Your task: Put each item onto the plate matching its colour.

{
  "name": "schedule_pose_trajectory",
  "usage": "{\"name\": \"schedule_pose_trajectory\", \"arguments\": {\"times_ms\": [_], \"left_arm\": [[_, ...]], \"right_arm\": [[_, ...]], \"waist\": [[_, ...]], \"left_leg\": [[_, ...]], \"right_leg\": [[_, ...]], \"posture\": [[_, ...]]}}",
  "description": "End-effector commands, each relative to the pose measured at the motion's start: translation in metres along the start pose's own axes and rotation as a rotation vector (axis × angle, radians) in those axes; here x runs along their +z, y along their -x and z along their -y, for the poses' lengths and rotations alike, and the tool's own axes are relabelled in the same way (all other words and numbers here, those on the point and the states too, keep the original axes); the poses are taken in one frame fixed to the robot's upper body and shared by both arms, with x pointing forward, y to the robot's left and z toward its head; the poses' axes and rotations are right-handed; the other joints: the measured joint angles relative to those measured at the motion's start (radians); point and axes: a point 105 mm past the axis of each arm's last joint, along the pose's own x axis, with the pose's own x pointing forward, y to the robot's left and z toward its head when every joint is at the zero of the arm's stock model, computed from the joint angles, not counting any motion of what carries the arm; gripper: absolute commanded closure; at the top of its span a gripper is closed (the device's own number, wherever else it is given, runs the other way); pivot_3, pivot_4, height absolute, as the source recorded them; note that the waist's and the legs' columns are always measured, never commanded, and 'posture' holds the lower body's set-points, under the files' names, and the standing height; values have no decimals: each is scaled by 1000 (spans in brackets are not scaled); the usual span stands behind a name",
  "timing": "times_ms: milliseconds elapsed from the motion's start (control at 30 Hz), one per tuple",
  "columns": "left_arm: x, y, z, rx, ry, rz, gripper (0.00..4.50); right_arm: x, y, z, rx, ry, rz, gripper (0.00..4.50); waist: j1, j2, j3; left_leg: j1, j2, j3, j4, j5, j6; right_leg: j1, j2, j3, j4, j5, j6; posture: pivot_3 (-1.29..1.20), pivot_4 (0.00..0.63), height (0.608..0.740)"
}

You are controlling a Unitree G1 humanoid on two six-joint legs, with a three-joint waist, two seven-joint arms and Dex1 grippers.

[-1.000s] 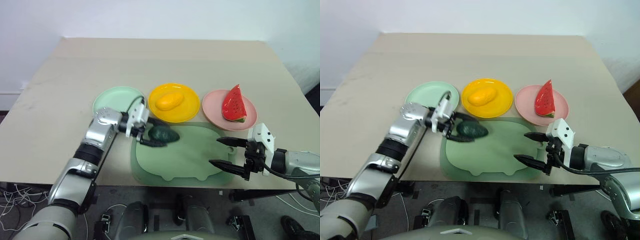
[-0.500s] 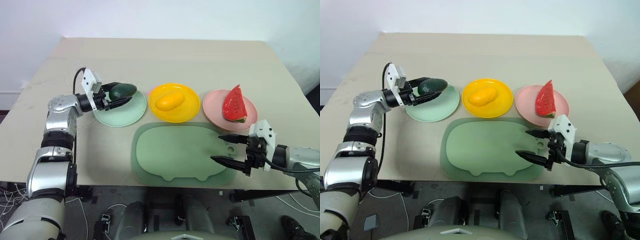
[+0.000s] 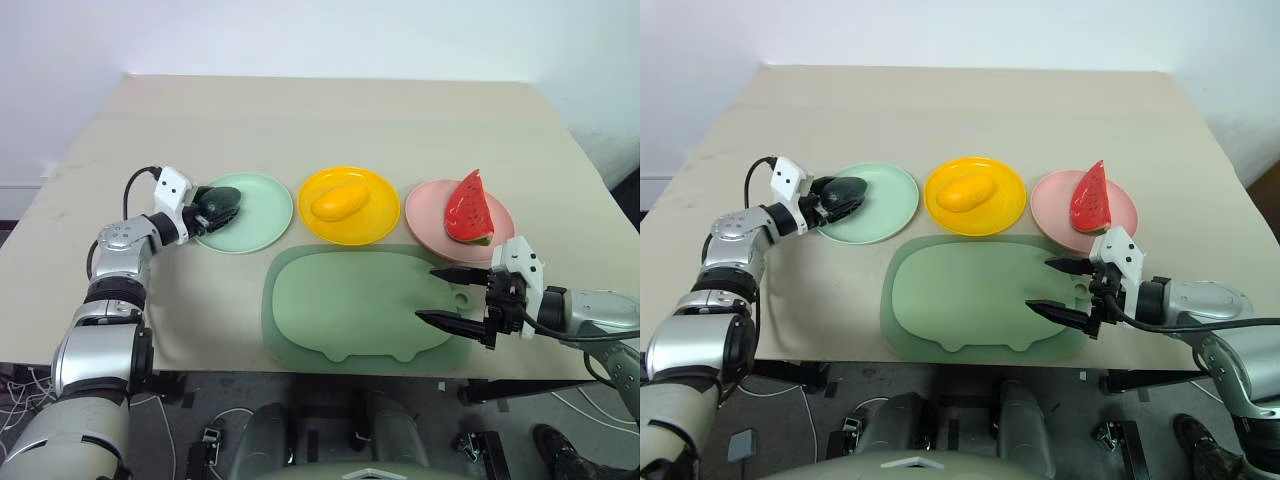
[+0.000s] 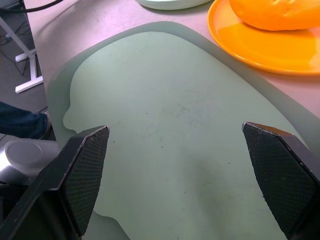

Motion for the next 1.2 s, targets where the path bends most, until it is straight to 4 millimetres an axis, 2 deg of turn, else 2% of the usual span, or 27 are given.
{"name": "schedule_pose_trajectory", "arguments": {"times_ms": [33, 233, 367, 567, 767, 900, 1033, 1200], "left_arm": [[17, -1, -4, 1, -17, 63, 35], [31, 9, -5, -34, -65, 118, 35], [46, 33, -11, -39, -103, 173, 35], [58, 67, -5, -54, -104, 211, 35], [48, 111, 2, -56, -57, 170, 35], [28, 146, 14, -31, -33, 151, 35], [14, 161, 22, -12, -35, 118, 35], [-3, 172, 28, 31, 20, 101, 35]], "right_arm": [[7, 3, 1, -12, 35, 23, 0], [5, 7, 6, -27, 38, 18, 0], [8, 13, 14, -60, 68, 30, 0], [11, 22, 24, -143, 89, 63, 0], [13, 26, 30, -191, 88, 78, 0], [9, 25, 30, -204, 117, 73, 0], [0, 25, 29, -207, 120, 56, 0], [-9, 47, 39, -291, 114, 33, 0]], "waist": [[-1, 0, 0], [-1, 0, 0], [-5, 0, 0], [0, 0, 0], [-2, 0, 0], [-3, 1, 0], [4, 0, 0], [11, 0, -1]], "left_leg": [[0, 0, 0, 0, 0, 0], [0, 0, 0, 0, 0, 0], [1, 1, 1, 0, 0, 0], [1, 1, 0, 0, 0, 0], [1, 1, -1, 0, 0, 0], [1, 2, -2, -1, 0, 0], [1, 2, -2, -1, 0, 0], [1, 2, -2, -1, 0, 0]], "right_leg": [[0, 0, 0, 0, 0, 0], [0, 0, 0, 0, 0, 0], [0, 0, 0, 1, 0, 0], [0, -1, 0, 1, 0, 0], [0, 0, 1, 1, 0, 0], [-1, 0, 1, 0, 0, 0], [-1, -1, 1, 0, 0, 0], [0, -1, 1, 0, -1, 0]], "posture": [[0, 150, 733], [0, 150, 733], [0, 150, 733], [0, 150, 733], [0, 150, 733], [0, 150, 733], [0, 150, 733], [0, 150, 733]]}}
